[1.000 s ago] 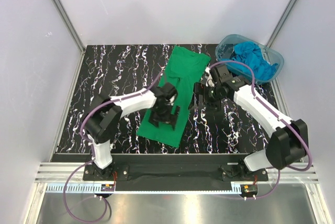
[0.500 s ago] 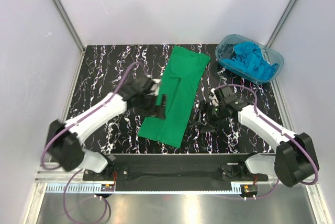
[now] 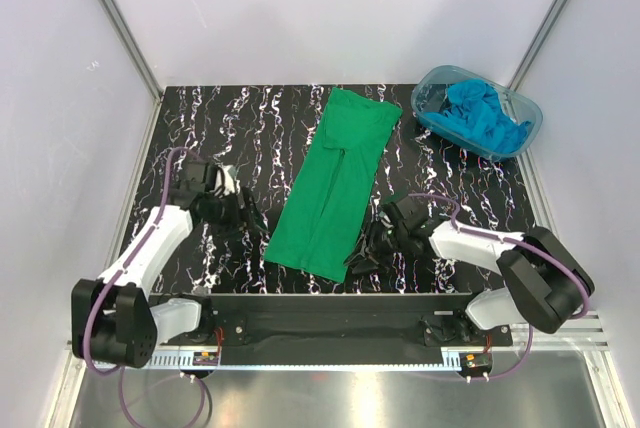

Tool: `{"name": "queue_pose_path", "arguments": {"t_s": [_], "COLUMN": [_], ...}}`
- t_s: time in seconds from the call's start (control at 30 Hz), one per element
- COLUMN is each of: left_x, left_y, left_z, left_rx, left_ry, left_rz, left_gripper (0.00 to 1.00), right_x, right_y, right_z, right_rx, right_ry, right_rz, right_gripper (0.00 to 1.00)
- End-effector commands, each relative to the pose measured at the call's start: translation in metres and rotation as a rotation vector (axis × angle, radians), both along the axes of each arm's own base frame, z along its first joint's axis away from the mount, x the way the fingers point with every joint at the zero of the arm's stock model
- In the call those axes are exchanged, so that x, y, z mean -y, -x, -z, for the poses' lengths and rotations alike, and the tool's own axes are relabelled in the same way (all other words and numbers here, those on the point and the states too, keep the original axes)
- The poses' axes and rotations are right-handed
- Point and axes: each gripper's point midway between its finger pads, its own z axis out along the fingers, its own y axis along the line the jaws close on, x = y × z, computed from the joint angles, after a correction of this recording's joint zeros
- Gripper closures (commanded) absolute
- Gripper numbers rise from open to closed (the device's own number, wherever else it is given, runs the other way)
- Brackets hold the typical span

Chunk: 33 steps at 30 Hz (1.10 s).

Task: Fold and stack the t-shirts
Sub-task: Fold the tshirt

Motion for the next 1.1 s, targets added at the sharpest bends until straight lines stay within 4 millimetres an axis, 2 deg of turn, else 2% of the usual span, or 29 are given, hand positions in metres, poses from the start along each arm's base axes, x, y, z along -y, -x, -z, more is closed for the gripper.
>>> {"name": "queue_pose_path", "arguments": {"t_s": [0.0, 0.13, 0.23, 0.4, 0.7, 0.77, 0.8, 0.9, 1.0, 1.03, 1.07], "left_x": [0.008, 0.006, 0.005, 0.001, -0.005, -0.006, -0.006, -0.007, -0.004, -0.002, 0.0], "left_y": [-0.013, -0.013, -0.011, -0.01, -0.012, -0.012, -0.011, -0.01, -0.008, -0.006, -0.005], "left_z": [-0.025, -0.03, -0.029, -0.03, -0.03, -0.03, -0.029, -0.026, -0.023, -0.018, -0.016], "left_rx": [0.101, 0.124, 0.124, 0.128, 0.122, 0.123, 0.121, 0.112, 0.097, 0.079, 0.069], "left_ry": [0.128, 0.132, 0.132, 0.112, 0.076, 0.073, 0.07, 0.067, 0.085, 0.098, 0.11], "left_rz": [-0.031, -0.049, -0.054, -0.06, -0.071, -0.071, -0.072, -0.08, -0.084, -0.09, -0.091], "left_gripper": [0.21, 0.21, 0.21, 0.2, 0.2, 0.2, 0.2, 0.19, 0.19, 0.19, 0.19], "right_x": [-0.008, 0.001, -0.001, -0.009, -0.01, -0.01, -0.008, -0.006, -0.002, 0.001, 0.003], "right_y": [-0.016, -0.004, 0.002, 0.005, 0.006, 0.006, 0.008, 0.01, 0.011, 0.013, 0.014], "right_z": [0.0, 0.024, 0.033, 0.04, 0.05, 0.053, 0.057, 0.059, 0.059, 0.06, 0.06], "right_rx": [0.034, 0.024, 0.014, 0.016, 0.004, 0.004, -0.007, -0.012, -0.001, -0.008, -0.011], "right_ry": [-0.017, 0.064, 0.074, 0.084, 0.097, 0.102, 0.109, 0.107, 0.122, 0.134, 0.143], "right_rz": [0.092, 0.057, 0.033, 0.008, 0.024, 0.023, 0.026, 0.035, 0.043, 0.042, 0.041], "right_gripper": [0.57, 0.56, 0.54, 0.54, 0.58, 0.65, 0.71, 0.76, 0.89, 0.98, 1.0]}}
